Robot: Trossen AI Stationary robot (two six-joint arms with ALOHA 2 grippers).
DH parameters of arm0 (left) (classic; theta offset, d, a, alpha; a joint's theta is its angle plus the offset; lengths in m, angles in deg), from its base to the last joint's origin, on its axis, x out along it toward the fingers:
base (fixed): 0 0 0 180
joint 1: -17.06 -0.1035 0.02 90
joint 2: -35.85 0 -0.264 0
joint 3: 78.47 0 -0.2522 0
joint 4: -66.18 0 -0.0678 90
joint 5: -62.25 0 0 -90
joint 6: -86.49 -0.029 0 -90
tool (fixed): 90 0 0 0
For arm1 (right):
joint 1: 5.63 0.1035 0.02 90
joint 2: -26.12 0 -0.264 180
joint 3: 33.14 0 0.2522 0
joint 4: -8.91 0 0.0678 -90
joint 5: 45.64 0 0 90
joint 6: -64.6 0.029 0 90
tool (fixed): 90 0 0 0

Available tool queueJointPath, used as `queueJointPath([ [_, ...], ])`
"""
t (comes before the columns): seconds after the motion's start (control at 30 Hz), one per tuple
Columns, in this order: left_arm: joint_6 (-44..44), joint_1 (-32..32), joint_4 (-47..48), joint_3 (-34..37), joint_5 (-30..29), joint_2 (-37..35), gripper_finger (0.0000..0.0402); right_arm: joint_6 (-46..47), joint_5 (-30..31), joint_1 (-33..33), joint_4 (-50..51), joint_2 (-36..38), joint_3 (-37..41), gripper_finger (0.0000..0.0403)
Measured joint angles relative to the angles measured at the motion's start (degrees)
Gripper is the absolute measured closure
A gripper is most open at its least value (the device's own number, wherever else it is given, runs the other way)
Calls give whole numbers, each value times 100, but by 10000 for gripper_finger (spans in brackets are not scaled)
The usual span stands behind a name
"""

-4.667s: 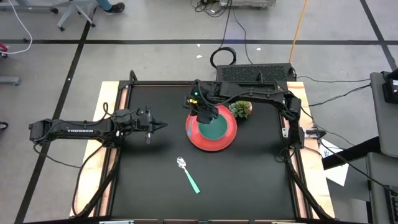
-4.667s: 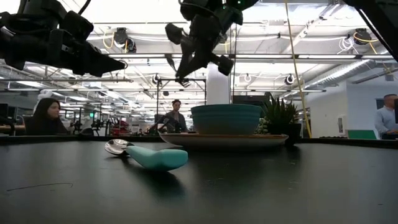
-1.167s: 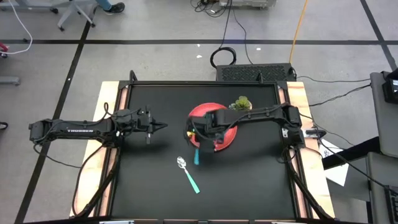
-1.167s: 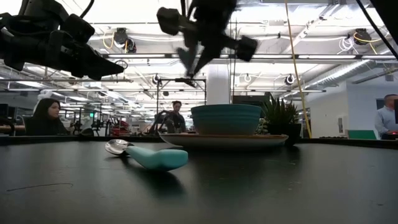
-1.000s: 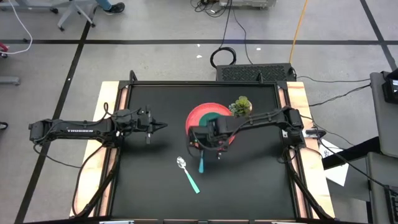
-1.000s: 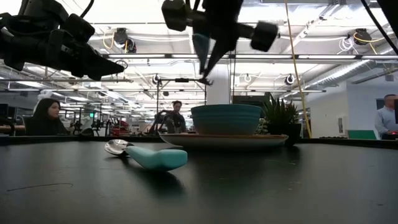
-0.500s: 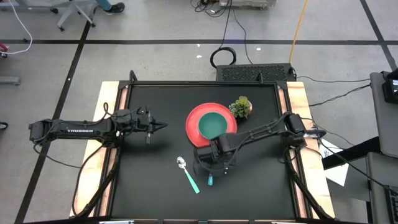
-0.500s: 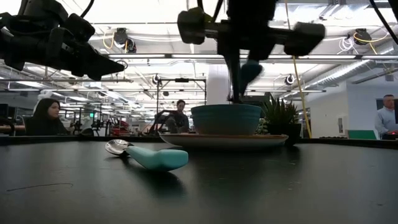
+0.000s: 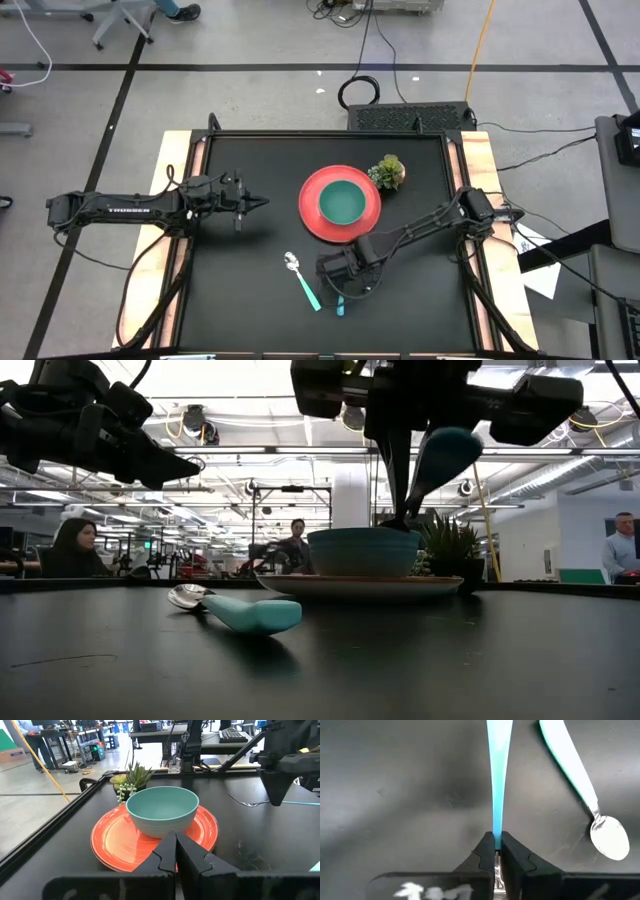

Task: Set table place
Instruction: Put the blue fork on the right side of the green bowl

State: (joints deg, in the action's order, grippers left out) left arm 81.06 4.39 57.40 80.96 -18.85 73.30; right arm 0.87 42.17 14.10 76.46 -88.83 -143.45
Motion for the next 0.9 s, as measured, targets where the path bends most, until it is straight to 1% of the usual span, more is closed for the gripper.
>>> queueJointPath([
  [0.2, 1, 0, 0, 0, 0, 0, 387, 294, -98, 45, -156, 0, 21, 403],
  [0.4, 9, 0, 2, 0, 0, 0, 387, 346, -107, 107, -466, -3, 596, 403],
  [0.47, 15, 0, 1, 0, 0, 0, 387, 324, -104, 121, -707, -3, 827, 403],
  [0.57, 21, 0, 2, 0, 0, 0, 387, 316, -97, 131, -828, -8, 1016, 403],
  [0.9, 105, 0, 2, 0, 0, 2, 387, 368, -130, 140, -979, -6, 1075, 403],
])
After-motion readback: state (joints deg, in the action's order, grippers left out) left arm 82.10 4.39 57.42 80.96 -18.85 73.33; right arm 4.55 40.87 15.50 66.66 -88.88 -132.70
